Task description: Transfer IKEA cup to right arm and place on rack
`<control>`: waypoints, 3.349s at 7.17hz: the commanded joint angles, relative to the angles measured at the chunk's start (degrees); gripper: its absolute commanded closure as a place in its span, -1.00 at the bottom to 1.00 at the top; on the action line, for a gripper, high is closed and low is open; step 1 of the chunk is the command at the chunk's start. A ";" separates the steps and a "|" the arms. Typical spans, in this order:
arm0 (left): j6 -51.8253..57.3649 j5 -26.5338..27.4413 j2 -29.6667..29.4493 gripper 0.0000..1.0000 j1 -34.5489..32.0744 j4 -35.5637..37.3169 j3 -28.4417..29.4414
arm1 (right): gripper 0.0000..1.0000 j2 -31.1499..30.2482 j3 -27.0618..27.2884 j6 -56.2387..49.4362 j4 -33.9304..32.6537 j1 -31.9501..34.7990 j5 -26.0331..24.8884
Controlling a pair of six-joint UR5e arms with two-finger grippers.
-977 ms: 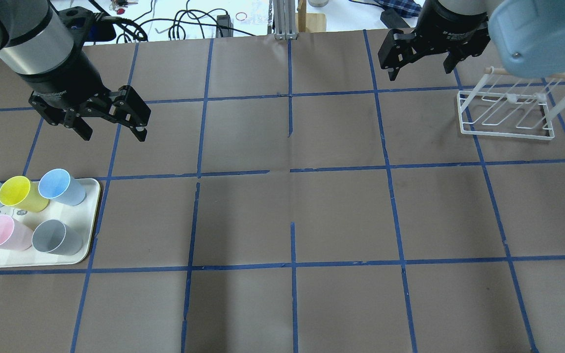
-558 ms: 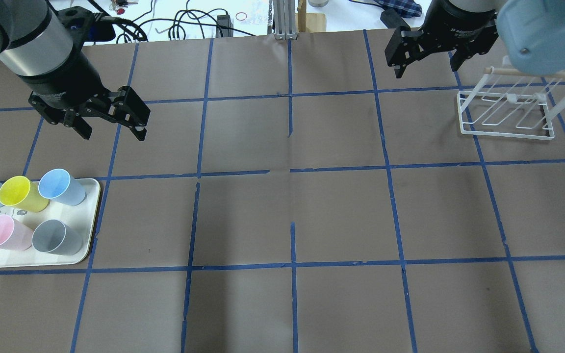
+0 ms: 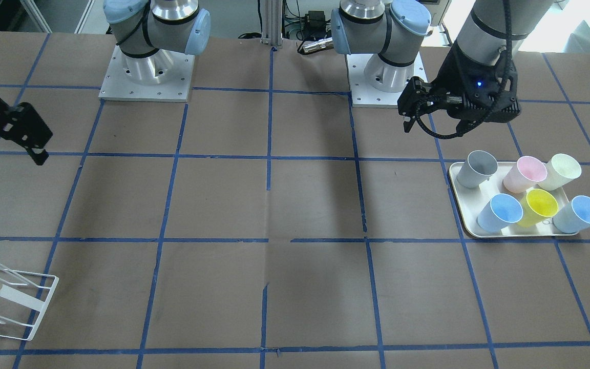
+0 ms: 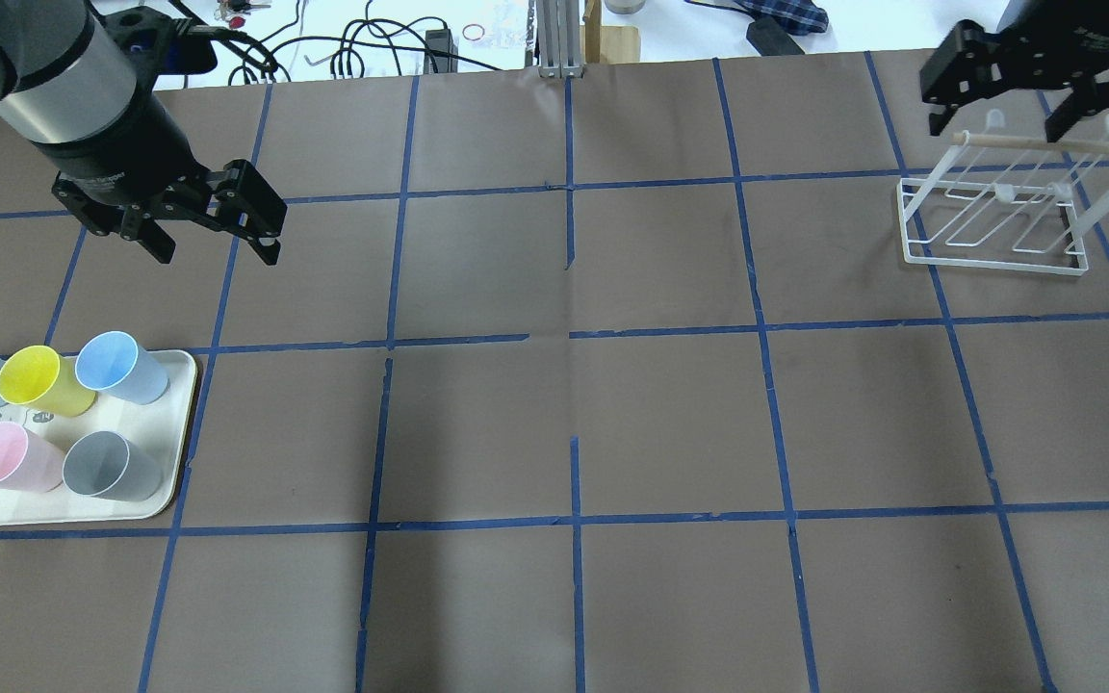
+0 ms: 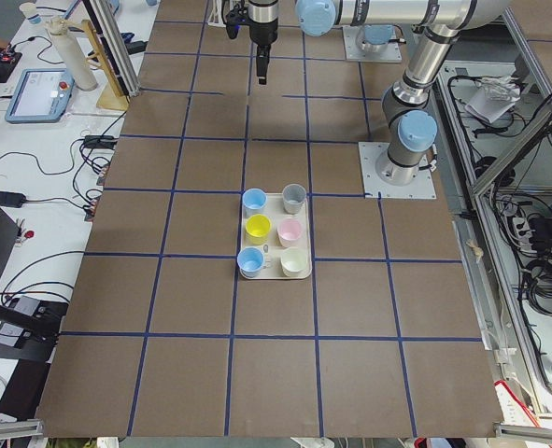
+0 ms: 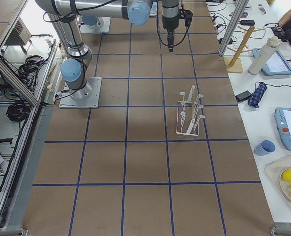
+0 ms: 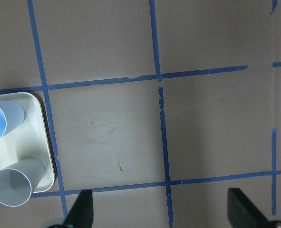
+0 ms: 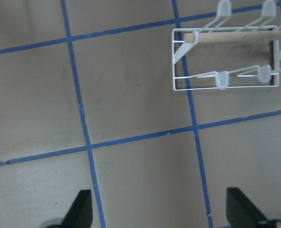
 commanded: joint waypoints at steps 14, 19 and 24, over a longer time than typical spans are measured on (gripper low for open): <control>59.66 0.15 -19.17 -1.00 29.36 25.65 -10.12 | -1.00 6.72 0.83 -16.53 37.16 -27.95 42.93; 59.66 1.74 -23.39 -0.99 29.36 26.44 -9.42 | -1.00 6.21 1.10 -23.86 41.96 -15.41 60.06; 59.75 1.30 -24.54 1.00 29.18 26.27 -9.33 | -1.00 1.81 1.19 -27.64 44.66 -6.60 73.81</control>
